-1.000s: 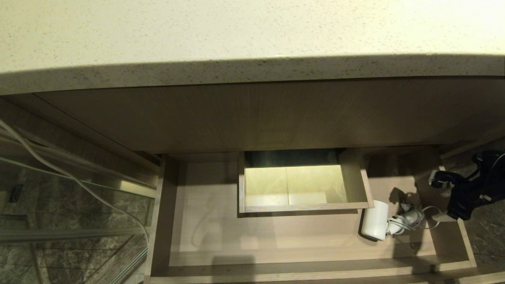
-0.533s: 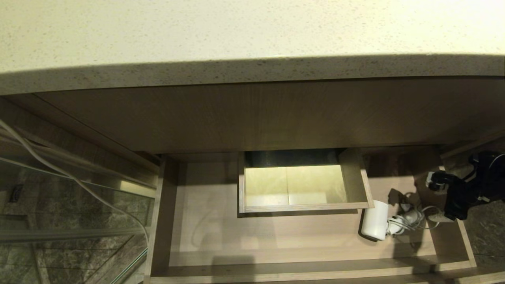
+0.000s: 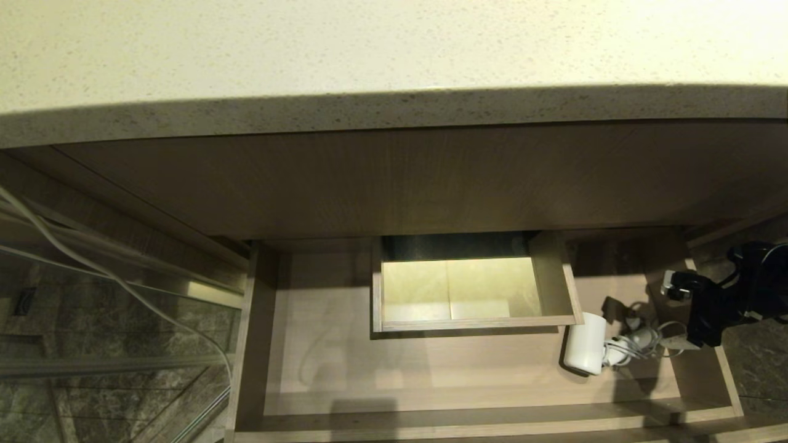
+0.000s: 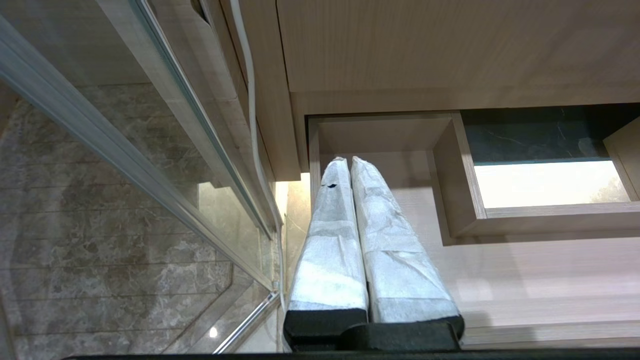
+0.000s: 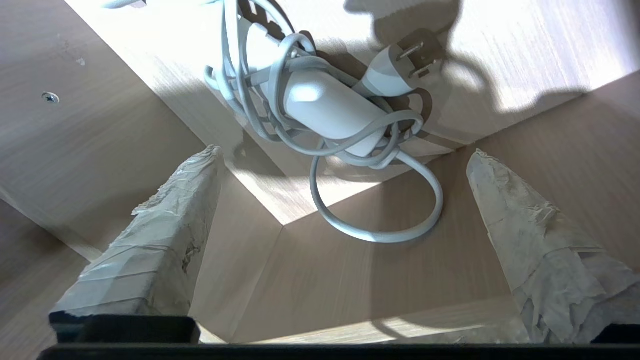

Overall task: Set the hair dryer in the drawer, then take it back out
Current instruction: Take the hairdryer out

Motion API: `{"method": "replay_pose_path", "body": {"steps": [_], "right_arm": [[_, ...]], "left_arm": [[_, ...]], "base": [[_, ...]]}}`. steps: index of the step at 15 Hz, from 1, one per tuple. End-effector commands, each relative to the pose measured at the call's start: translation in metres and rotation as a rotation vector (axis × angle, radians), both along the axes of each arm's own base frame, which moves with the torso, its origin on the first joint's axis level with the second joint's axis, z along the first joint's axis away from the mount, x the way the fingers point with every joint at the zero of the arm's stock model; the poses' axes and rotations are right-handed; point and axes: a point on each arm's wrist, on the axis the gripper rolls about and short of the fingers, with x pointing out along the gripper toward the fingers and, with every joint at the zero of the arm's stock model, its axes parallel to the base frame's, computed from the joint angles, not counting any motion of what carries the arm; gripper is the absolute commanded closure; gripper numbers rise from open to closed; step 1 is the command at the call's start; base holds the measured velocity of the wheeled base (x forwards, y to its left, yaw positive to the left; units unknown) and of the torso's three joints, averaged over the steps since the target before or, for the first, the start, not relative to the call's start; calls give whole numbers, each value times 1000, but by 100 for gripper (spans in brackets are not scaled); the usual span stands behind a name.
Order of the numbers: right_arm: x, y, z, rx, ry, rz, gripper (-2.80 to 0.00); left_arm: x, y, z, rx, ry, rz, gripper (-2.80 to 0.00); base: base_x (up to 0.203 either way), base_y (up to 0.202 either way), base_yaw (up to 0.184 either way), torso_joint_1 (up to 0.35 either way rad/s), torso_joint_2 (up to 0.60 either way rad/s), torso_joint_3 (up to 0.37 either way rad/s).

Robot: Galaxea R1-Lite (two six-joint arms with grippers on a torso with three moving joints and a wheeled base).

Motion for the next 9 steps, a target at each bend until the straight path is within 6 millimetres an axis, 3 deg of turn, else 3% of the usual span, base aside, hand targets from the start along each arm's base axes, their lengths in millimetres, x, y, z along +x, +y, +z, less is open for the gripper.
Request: {"method": "replay_pose_path", "body": {"steps": [1, 6, 9], "right_arm": [[0, 0, -4, 0, 7, 16, -280], [-4, 5, -17, 31, 51, 35, -280], [-8, 17, -25, 88, 90, 72, -280]], "left_arm": [[4, 0, -11, 0, 39, 0, 0], [4, 0, -11, 0, 37, 0, 0], [4, 0, -11, 0, 39, 0, 0]], "base": [[0, 0, 0, 0, 0, 0], [0, 0, 0, 0, 0, 0], [0, 0, 0, 0, 0, 0]]}}
